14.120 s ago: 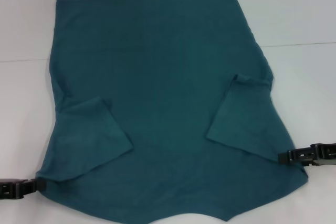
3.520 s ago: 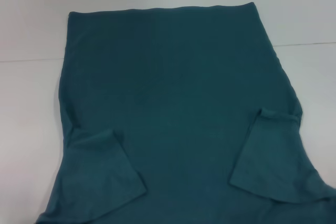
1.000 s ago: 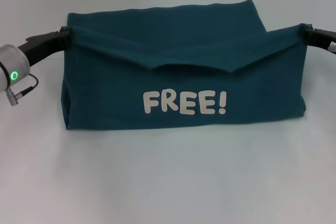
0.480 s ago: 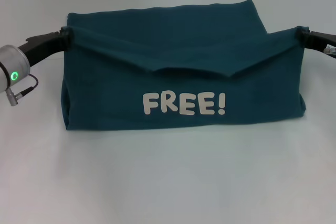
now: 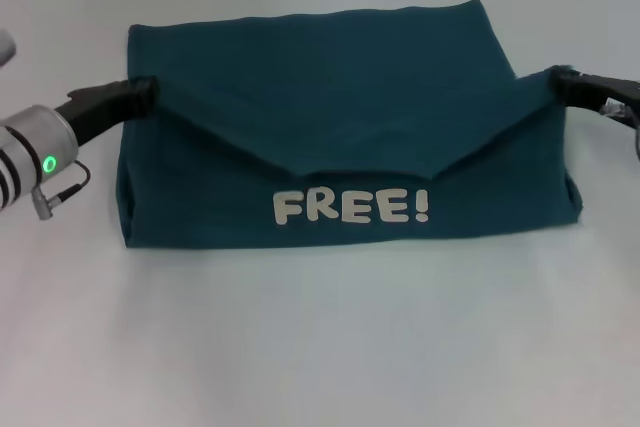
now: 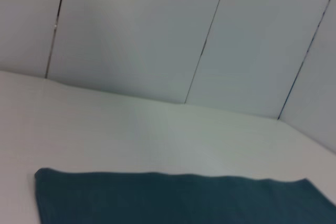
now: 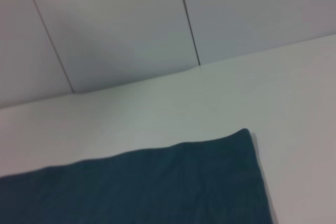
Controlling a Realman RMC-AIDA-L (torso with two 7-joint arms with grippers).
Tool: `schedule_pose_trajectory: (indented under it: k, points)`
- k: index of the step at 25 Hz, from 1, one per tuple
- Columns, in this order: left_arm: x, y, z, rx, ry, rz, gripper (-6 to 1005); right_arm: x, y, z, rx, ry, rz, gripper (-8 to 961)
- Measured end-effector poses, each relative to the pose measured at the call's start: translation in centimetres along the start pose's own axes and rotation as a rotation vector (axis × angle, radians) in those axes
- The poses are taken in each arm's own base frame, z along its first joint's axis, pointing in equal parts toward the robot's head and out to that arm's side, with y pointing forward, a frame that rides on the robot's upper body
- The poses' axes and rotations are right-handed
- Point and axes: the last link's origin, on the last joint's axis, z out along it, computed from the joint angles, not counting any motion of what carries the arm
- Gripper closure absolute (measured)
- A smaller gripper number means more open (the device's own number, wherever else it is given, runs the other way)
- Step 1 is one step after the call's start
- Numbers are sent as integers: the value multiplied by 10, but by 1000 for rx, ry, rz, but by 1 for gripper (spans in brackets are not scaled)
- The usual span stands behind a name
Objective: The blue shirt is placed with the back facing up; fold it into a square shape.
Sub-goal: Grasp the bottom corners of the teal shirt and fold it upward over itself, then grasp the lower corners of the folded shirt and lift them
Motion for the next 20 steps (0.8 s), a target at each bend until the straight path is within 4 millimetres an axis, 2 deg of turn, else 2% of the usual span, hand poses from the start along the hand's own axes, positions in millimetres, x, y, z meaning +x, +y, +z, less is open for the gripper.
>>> schedule_pose_trajectory:
  k: [2, 8, 13, 16, 20]
  points:
    - [-3, 1, 1, 13, -2, 21, 978, 2, 4, 2, -1, 8, -29, 749]
    - [-6, -1, 2, 50, -11, 42, 882, 5, 7, 6, 25, 25, -69, 731]
    - [-4, -13, -4, 98, 3, 25, 649, 1, -1, 1, 39, -8, -47, 494]
    - [-2, -25, -15, 108, 22, -10, 439, 0, -9, -8, 2, -44, -18, 437]
    - [-5, -36, -39, 52, 20, -63, 299, 6, -18, -27, -69, -69, 42, 362]
